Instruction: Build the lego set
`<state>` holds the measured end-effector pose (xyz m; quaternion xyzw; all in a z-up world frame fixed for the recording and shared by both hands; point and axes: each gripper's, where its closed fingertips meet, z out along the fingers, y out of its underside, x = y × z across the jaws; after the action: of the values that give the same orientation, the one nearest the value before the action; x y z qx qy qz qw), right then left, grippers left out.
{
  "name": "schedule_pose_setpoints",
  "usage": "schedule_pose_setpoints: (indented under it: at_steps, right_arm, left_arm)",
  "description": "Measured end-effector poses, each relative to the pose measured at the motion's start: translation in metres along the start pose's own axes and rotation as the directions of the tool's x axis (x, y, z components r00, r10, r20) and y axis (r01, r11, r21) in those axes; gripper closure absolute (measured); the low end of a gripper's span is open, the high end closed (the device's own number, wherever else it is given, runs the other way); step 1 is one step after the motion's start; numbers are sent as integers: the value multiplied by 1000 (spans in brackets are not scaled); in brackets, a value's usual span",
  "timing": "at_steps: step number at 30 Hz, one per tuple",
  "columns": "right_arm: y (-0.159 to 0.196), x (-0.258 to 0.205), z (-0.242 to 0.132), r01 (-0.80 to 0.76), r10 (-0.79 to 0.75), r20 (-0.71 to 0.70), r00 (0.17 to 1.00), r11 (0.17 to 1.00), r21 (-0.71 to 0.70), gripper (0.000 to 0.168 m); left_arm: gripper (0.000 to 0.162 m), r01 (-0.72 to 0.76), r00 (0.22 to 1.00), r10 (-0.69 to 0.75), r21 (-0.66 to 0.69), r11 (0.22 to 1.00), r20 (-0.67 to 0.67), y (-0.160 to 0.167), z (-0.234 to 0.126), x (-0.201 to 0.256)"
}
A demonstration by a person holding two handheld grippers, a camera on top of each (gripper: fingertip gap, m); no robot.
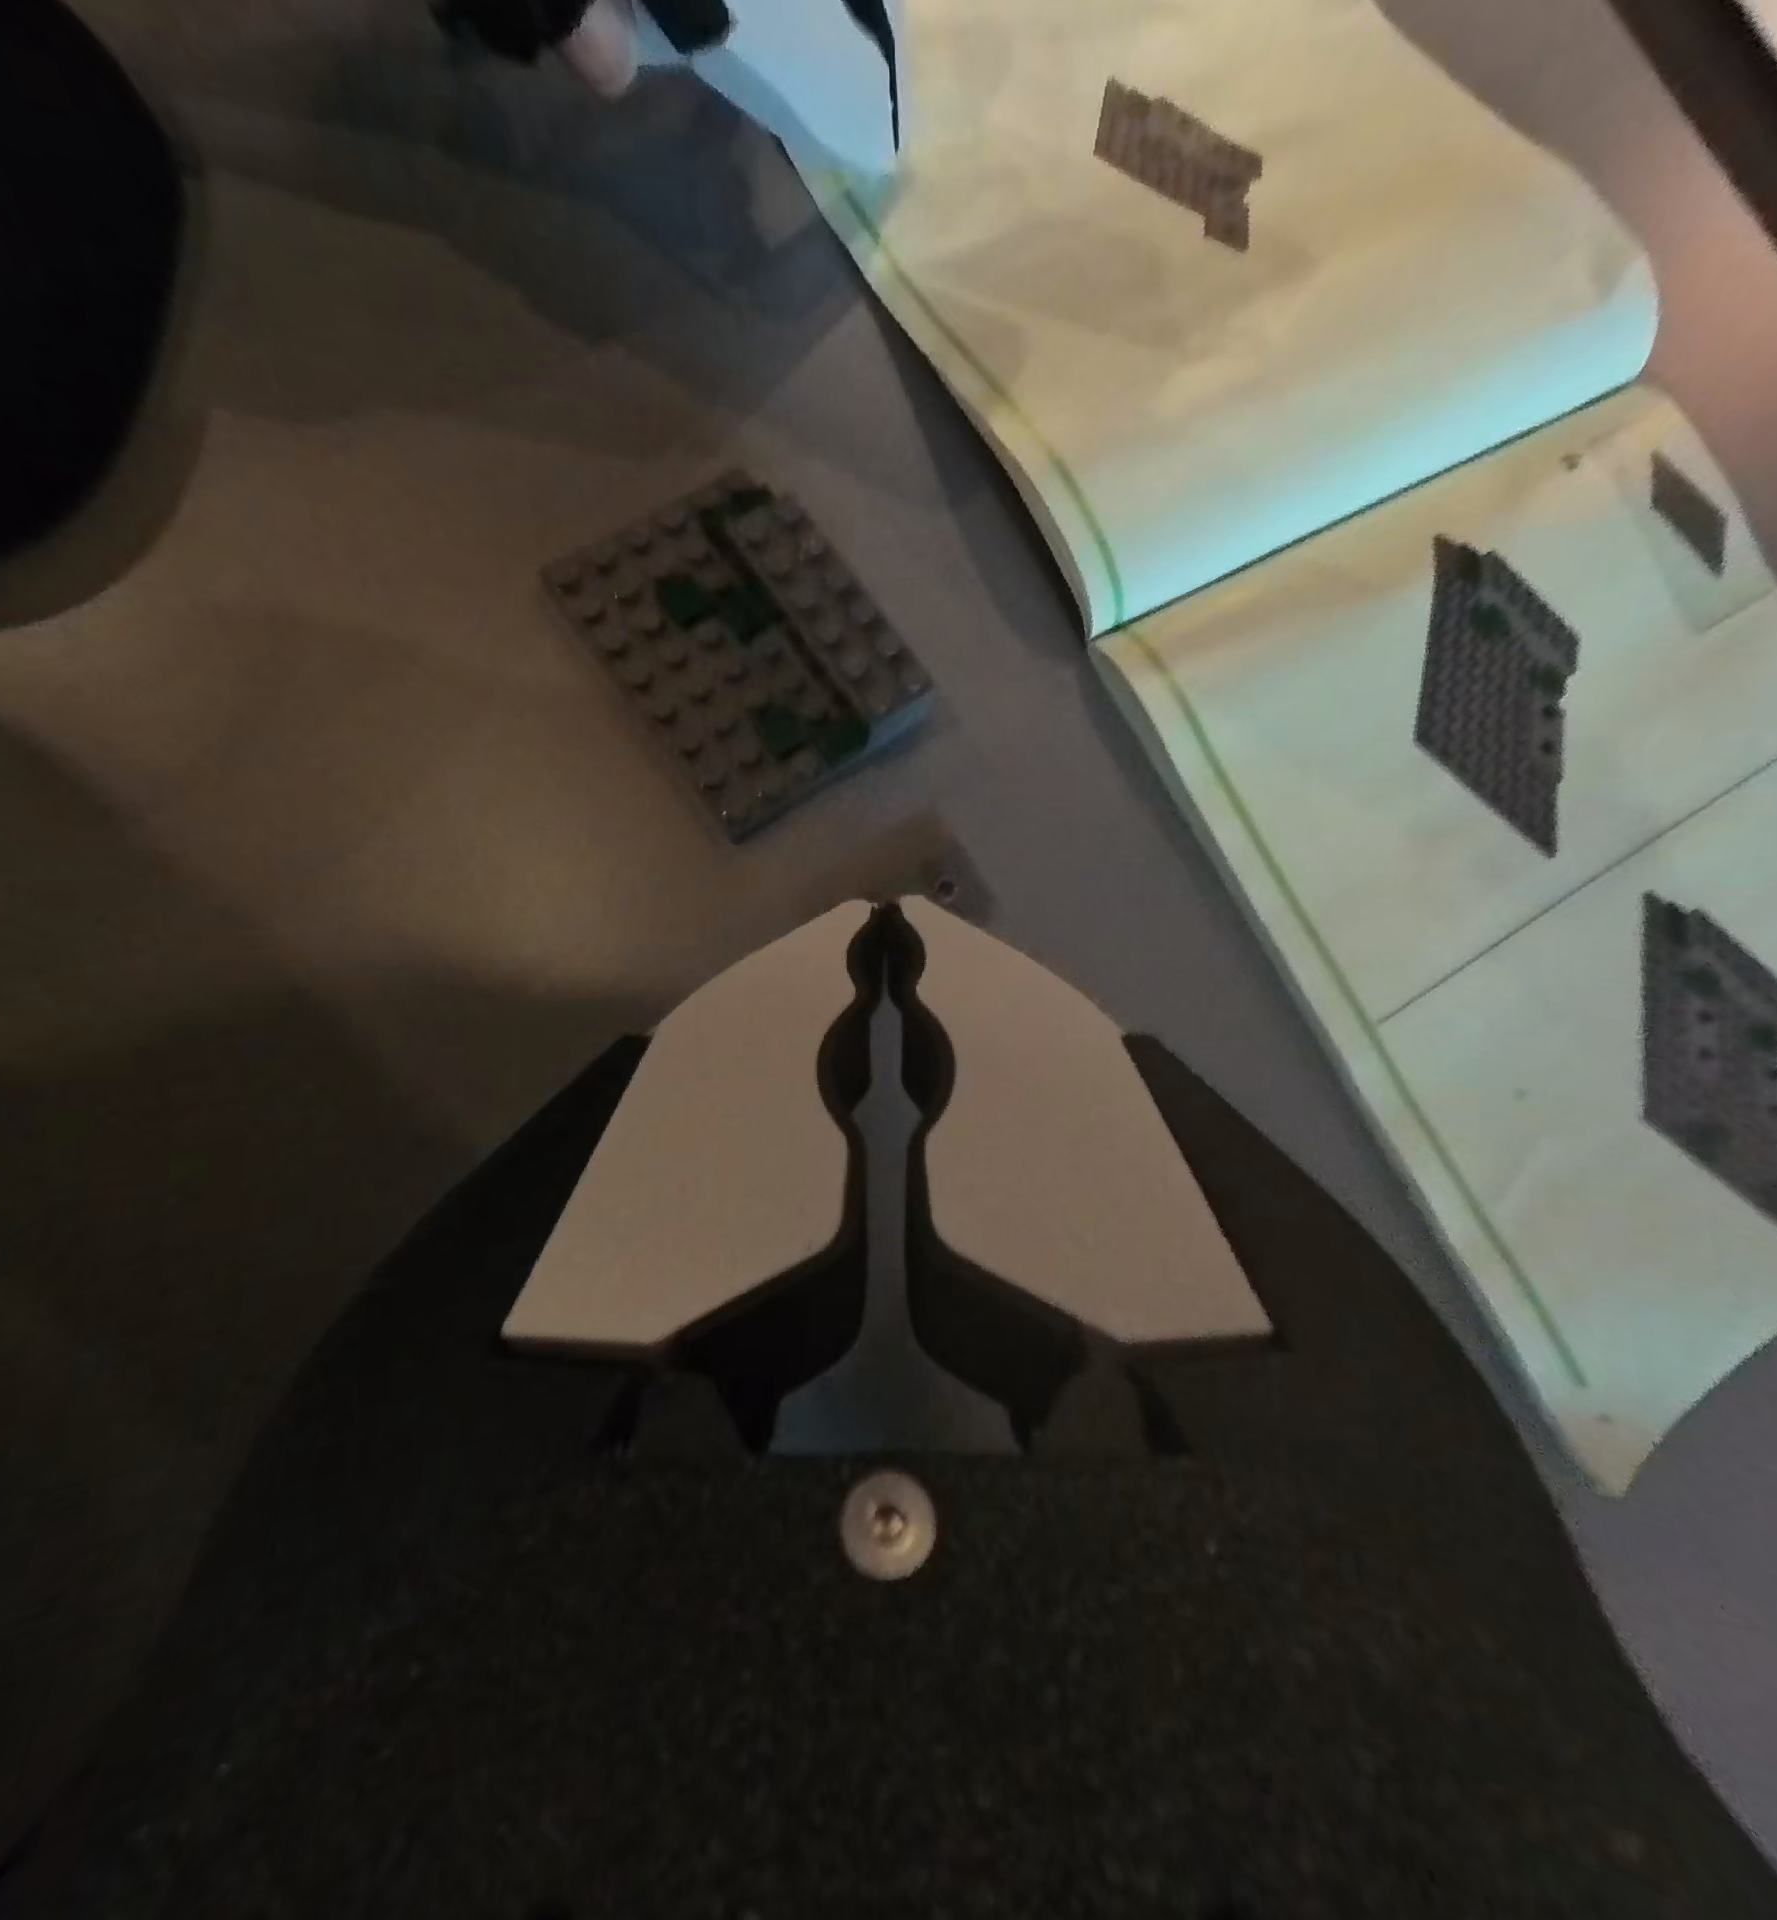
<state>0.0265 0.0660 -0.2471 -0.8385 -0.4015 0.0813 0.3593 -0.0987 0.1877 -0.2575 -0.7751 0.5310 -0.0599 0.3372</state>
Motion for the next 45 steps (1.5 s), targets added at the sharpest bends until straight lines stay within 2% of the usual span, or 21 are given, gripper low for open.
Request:
schedule_pose_setpoints:
  at_steps: [1, 7, 13, 14, 15, 16, 18, 21, 23, 27, 34, 40, 45]
  right_arm:
    - [2, 0, 1, 2, -2, 0, 1000, 1000, -6, 168]
    - [5, 1, 3, -8, 8, 1, 1000, 1000, -1, 168]
    - [-6, 11, -14, 41, -42, 11, 999, 995, 86, 168]
    - [-6, 12, -16, 52, -55, 29, 998, 994, 97, 157]
    - [-5, 13, -17, 55, -61, 55, 997, 993, 105, 152]
    - [-4, 14, -17, 53, -63, 86, 994, 992, 113, 149]
    - [-2, 14, -13, 57, -74, 142, 987, 991, 121, 138]
    - [1, 13, -5, 104, -128, 229, 965, 988, 115, 130]
    - [4, 10, 1, 138, -162, 293, 942, 985, 102, 129]
    - [6, 5, 9, 181, -199, 390, 899, 980, 83, 128]
    - [4, 7, 11, 231, -245, 433, 868, 969, 85, 136]
    - [2, 6, 12, 235, -255, 429, 867, 967, 100, 136]
    - [2, 6, 12, 240, -263, 416, 870, 965, 109, 136]
  left_arm:
    - [162, 1, 1000, -1, 1, 1000, 0, 0, 0, 0]
    - [162, 6, 1000, -6, 6, 1000, -6, 0, 0, 0]
    - [162, -35, 999, 35, 17, 999, 4, 1, -3, 0]
    - [162, -47, 999, 46, 26, 999, 19, -1, -6, -2]
    - [160, -54, 998, 53, 45, 998, 25, -3, -10, -2]
    - [148, -56, 998, 55, 62, 997, 18, -6, -14, -1]
    - [146, -45, 999, 44, 84, 995, 10, -9, -23, 2]
    - [142, -22, 999, 28, 141, 990, -45, -14, -38, 18]
    - [138, 7, 992, 15, 175, 985, -127, -16, -48, 35]
    - [132, 56, 958, 7, 212, 976, -286, -17, -58, 72]
    - [113, 9, 903, 60, 158, 987, -425, -8, -41, 107]
    - [102, -52, 880, 118, 154, 987, -461, -11, -32, 114]
    - [108, -78, 880, 148, 168, 983, -452, -14, -28, 114]
